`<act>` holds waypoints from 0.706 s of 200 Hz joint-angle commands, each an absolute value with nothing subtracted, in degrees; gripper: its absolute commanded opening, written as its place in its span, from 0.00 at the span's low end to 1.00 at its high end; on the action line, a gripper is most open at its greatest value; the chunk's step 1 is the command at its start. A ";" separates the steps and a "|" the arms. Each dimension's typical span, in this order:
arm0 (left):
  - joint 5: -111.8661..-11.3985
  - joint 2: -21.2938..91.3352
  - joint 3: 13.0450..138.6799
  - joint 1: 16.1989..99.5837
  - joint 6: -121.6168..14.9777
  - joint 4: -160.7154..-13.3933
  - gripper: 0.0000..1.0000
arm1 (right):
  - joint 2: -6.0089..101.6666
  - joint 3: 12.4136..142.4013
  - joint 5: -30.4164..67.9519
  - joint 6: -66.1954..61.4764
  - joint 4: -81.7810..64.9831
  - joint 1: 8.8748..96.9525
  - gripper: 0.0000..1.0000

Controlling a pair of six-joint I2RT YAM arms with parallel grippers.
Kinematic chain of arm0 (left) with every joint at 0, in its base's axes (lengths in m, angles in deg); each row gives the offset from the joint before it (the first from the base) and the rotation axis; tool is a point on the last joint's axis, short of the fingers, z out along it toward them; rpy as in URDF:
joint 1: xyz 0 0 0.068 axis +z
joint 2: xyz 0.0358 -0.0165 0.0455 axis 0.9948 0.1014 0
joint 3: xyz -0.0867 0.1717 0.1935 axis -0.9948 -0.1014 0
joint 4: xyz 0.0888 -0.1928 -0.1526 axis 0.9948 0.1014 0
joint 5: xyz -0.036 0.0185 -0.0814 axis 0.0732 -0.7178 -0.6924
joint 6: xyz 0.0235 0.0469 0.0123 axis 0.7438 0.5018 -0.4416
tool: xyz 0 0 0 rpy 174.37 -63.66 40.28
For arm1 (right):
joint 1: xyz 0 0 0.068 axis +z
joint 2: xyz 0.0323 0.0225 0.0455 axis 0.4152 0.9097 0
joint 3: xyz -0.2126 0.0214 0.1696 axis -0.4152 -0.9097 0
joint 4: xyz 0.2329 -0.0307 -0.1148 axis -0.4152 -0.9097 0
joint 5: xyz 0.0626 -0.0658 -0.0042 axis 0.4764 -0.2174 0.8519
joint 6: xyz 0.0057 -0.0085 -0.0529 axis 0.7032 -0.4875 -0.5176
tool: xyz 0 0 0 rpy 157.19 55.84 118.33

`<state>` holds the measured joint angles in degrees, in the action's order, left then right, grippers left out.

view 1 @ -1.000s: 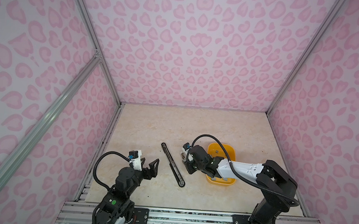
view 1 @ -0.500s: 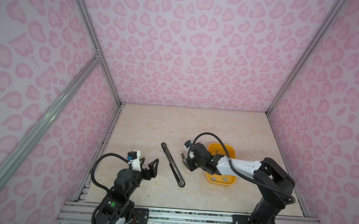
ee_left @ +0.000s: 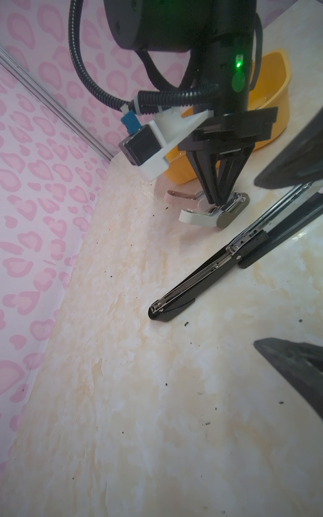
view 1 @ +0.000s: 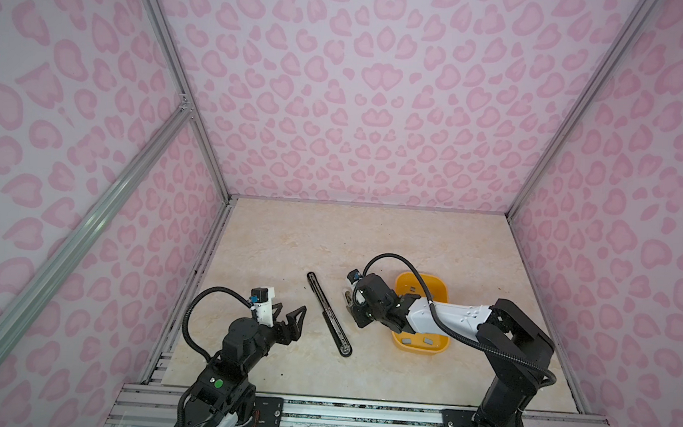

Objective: Load the staples into the stapler
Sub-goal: 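Lower the staple strip into the white stapler's channel with the right gripper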

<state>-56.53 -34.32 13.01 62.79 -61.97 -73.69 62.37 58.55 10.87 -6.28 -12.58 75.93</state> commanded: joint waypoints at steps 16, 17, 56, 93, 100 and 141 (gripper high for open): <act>-56.35 -35.25 13.27 62.74 -61.49 -75.81 0.84 | 63.38 59.25 10.03 -6.21 -14.23 76.17 0.08; -56.33 -35.26 13.27 62.74 -61.49 -75.80 0.84 | 63.38 59.27 10.03 -6.24 -14.24 76.19 0.08; -55.88 -35.61 13.24 62.65 -61.52 -75.58 0.84 | 63.82 59.65 9.76 -6.11 -14.61 76.30 0.08; -55.85 -35.61 13.26 62.52 -61.59 -75.38 0.84 | 64.35 59.99 9.95 -6.00 -14.79 76.39 0.08; -55.82 -35.66 13.26 62.51 -61.54 -75.43 0.84 | 64.43 60.01 9.95 -5.95 -14.91 76.44 0.08; -55.76 -35.95 13.24 62.56 -61.59 -75.23 0.83 | 64.61 60.14 9.59 -5.85 -15.09 76.39 0.08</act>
<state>-56.05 -35.68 13.01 62.53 -61.99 -73.64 64.03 60.01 10.21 -6.13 -14.72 76.39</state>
